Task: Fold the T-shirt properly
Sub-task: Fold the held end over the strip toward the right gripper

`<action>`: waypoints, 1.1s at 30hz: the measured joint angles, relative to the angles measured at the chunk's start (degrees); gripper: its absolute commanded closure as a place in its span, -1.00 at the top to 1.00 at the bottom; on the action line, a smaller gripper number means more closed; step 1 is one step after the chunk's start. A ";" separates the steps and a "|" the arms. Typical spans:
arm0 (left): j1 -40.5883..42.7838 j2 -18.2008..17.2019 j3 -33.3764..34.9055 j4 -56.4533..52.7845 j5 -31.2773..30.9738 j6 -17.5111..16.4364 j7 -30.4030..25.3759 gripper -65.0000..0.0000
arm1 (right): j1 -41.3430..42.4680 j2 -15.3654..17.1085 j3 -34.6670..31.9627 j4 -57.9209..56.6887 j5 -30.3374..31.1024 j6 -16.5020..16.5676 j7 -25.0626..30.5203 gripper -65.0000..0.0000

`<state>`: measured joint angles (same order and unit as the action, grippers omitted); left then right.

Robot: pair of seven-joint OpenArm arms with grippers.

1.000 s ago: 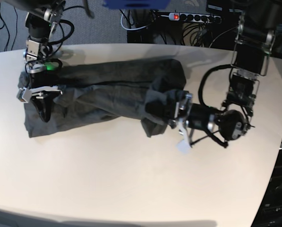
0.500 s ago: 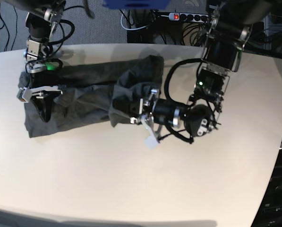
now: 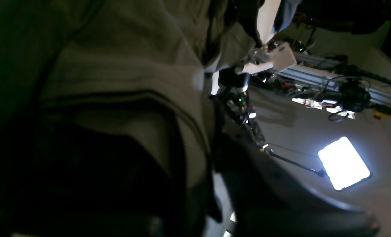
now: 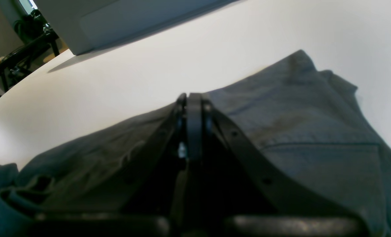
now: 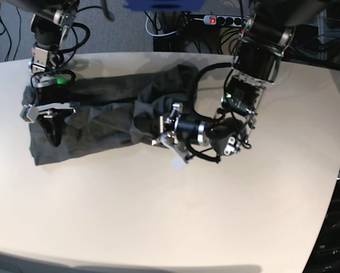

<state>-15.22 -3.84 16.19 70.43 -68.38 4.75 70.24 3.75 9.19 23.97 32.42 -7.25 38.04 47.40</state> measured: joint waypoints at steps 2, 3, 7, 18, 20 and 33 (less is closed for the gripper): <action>0.00 0.02 0.00 0.00 0.02 0.02 -0.20 -0.43 | 0.00 0.00 0.00 0.00 0.00 0.04 0.00 -0.98; 0.00 0.02 0.02 0.00 0.02 0.02 -0.17 -0.30 | 0.00 0.00 -0.02 0.00 0.00 0.04 0.00 -0.98; 0.02 0.02 0.00 0.00 -0.20 -0.24 -0.20 -0.02 | 0.00 0.00 -0.02 0.00 0.00 0.04 0.00 -0.98; 0.17 1.79 -2.01 0.22 -3.96 -0.44 -0.09 -0.01 | 0.00 0.07 -0.02 0.00 0.00 0.07 0.00 -0.98; 0.15 1.27 -5.01 0.33 -6.75 -0.46 -0.20 -0.13 | 0.00 0.33 -0.28 0.00 -0.04 0.33 -0.11 -0.98; 0.20 -8.41 -2.67 -1.40 -8.57 -0.20 -0.39 -0.85 | 0.00 0.61 -0.37 0.00 -0.04 0.48 -0.42 -0.98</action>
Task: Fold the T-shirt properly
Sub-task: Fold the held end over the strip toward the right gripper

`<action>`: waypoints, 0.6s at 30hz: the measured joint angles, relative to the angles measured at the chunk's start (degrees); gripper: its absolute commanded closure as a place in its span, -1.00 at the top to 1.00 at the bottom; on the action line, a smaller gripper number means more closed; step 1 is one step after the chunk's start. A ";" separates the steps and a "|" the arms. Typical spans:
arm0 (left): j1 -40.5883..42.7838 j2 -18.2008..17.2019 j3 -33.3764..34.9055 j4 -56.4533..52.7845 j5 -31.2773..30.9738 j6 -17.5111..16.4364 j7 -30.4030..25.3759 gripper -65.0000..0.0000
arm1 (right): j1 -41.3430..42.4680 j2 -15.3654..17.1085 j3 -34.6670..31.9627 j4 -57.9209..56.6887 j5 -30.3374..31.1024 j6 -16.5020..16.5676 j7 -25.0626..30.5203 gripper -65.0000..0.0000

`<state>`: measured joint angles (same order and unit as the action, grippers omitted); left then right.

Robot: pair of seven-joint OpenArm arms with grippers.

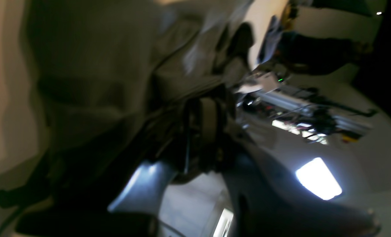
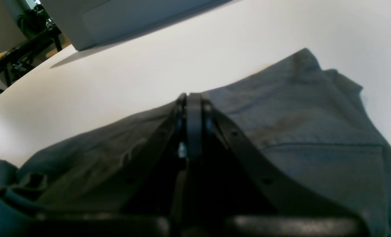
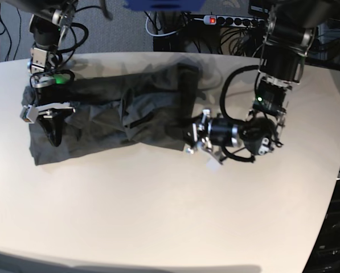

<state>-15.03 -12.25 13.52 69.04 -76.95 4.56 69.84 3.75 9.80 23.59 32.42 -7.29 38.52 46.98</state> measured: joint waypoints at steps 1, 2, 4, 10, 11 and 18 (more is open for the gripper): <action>0.00 0.13 0.85 0.00 0.02 0.00 -0.20 -0.85 | 0.02 -0.02 0.00 0.00 0.00 0.02 0.00 -0.98; -0.07 0.46 1.40 0.02 1.03 0.00 -0.07 -0.85 | 0.02 -0.07 0.00 0.00 0.00 0.02 0.02 -0.98; -0.13 1.70 1.99 0.00 4.55 0.17 -0.42 -0.85 | 0.02 -0.11 0.00 0.00 0.00 0.02 0.02 -0.98; -0.04 7.32 2.27 0.00 14.99 0.22 -0.24 -0.85 | 0.02 -0.11 0.00 0.00 0.00 0.02 0.04 -0.98; -0.02 8.44 2.36 0.00 16.92 0.26 0.00 -0.85 | 0.02 -0.11 0.00 0.00 0.00 0.02 0.04 -0.98; 2.64 15.89 3.98 -0.09 22.21 4.94 0.20 -0.85 | 0.02 -0.11 0.00 0.00 0.00 0.00 0.09 -0.98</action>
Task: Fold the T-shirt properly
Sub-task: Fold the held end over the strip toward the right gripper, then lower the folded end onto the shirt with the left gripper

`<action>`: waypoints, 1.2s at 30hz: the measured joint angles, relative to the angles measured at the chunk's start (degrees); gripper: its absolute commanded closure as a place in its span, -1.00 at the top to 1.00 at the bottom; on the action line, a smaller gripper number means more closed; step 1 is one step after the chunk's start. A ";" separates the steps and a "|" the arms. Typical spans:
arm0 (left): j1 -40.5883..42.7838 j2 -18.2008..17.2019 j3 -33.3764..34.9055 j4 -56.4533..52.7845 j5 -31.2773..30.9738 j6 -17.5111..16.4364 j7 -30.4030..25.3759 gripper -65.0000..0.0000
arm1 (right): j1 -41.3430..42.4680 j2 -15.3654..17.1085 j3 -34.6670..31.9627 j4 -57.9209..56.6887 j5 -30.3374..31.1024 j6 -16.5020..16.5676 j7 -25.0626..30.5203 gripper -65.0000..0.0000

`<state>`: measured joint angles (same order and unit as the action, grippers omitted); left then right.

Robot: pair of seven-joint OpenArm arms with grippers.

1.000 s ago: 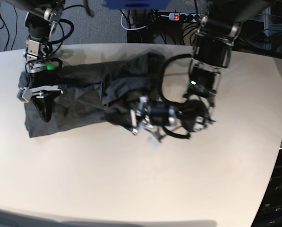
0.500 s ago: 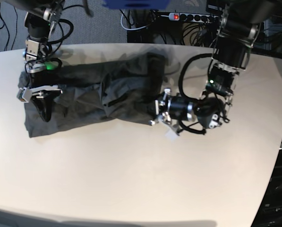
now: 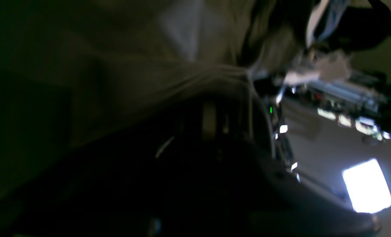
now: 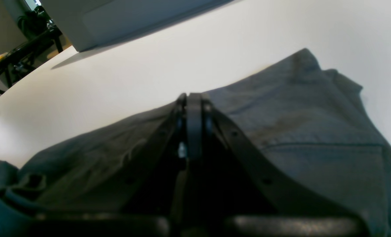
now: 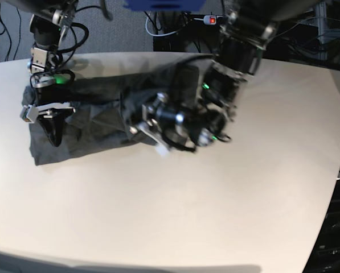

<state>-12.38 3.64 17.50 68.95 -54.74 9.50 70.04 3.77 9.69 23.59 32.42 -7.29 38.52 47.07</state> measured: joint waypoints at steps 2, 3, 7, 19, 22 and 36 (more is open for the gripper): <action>0.46 1.97 1.16 -0.07 -0.20 0.20 1.09 -0.85 | 0.02 -0.02 0.00 0.00 0.00 -0.02 -0.04 -0.98; 0.44 2.93 1.20 -0.07 -1.68 0.15 0.68 -0.85 | 0.02 -0.04 0.00 0.00 0.00 0.02 -0.02 -0.98; -0.79 3.41 1.40 0.07 -8.74 0.22 0.00 -0.85 | 0.00 -0.04 0.00 0.00 0.00 0.28 0.15 -0.98; -1.09 -2.75 -3.28 1.14 -13.00 0.37 -0.39 -0.85 | 0.00 -0.04 0.00 0.00 0.00 0.15 0.11 -0.98; -1.16 -5.14 -3.72 1.62 -12.81 0.39 -0.42 -0.85 | 0.00 -0.02 0.00 0.00 0.00 0.17 0.11 -0.98; -3.89 -3.45 2.14 -2.82 -9.42 0.35 -0.24 -0.85 | -0.04 0.63 -2.64 0.00 0.09 -0.13 0.15 -0.98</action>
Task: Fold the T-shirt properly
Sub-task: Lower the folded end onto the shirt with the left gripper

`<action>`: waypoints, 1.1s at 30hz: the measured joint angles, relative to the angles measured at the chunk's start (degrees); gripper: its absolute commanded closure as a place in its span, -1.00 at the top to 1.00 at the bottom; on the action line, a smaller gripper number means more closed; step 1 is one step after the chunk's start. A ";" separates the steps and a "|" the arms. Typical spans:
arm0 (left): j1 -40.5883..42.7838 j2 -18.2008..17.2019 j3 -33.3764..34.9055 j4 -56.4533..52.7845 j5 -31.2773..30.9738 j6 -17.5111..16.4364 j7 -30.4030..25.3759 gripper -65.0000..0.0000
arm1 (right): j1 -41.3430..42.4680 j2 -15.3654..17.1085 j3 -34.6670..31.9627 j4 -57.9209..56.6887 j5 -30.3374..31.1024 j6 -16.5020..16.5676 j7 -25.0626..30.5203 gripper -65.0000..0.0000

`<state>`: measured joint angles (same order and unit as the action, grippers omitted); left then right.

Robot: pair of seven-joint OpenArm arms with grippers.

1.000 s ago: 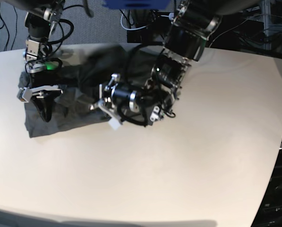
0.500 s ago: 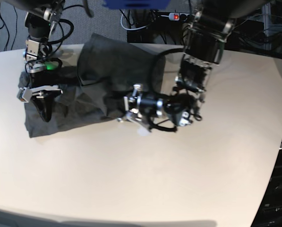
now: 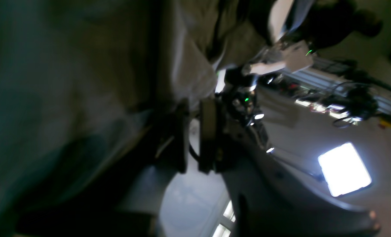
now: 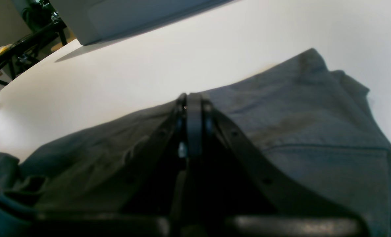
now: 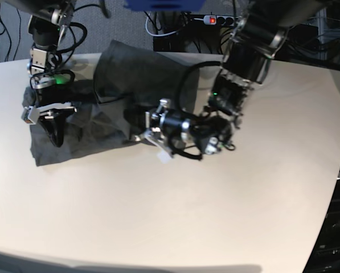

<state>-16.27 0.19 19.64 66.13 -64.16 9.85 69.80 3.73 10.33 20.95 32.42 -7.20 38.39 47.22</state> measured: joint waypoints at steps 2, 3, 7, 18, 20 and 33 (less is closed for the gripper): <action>-0.04 0.87 -0.02 -3.69 1.75 -0.20 -0.39 -0.85 | -0.07 0.00 0.00 0.00 0.00 0.15 0.20 -0.98; -0.02 0.81 0.00 -5.01 2.27 0.07 -0.33 -0.85 | -0.09 -0.02 0.00 0.00 0.02 0.15 0.24 -0.98; -0.13 -0.61 -0.02 -6.62 5.01 0.04 0.28 -0.85 | -0.09 -0.02 0.00 0.00 0.04 0.07 0.24 -0.98; -1.88 -7.17 -0.26 -6.40 3.72 -0.37 0.00 -0.85 | -0.07 0.00 0.02 0.00 0.04 0.09 0.20 -0.98; -1.97 -7.08 -0.31 -6.40 3.98 -0.37 0.02 -0.85 | -0.04 0.00 0.02 0.00 0.02 0.04 0.20 -0.98; -2.47 -7.19 -5.62 -6.51 -4.09 0.02 3.21 -0.85 | -0.04 0.33 0.02 0.02 -0.02 0.33 -0.20 -0.99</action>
<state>-18.74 -7.01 14.02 59.61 -68.25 9.87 73.01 3.68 10.66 20.97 32.45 -7.22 38.72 47.03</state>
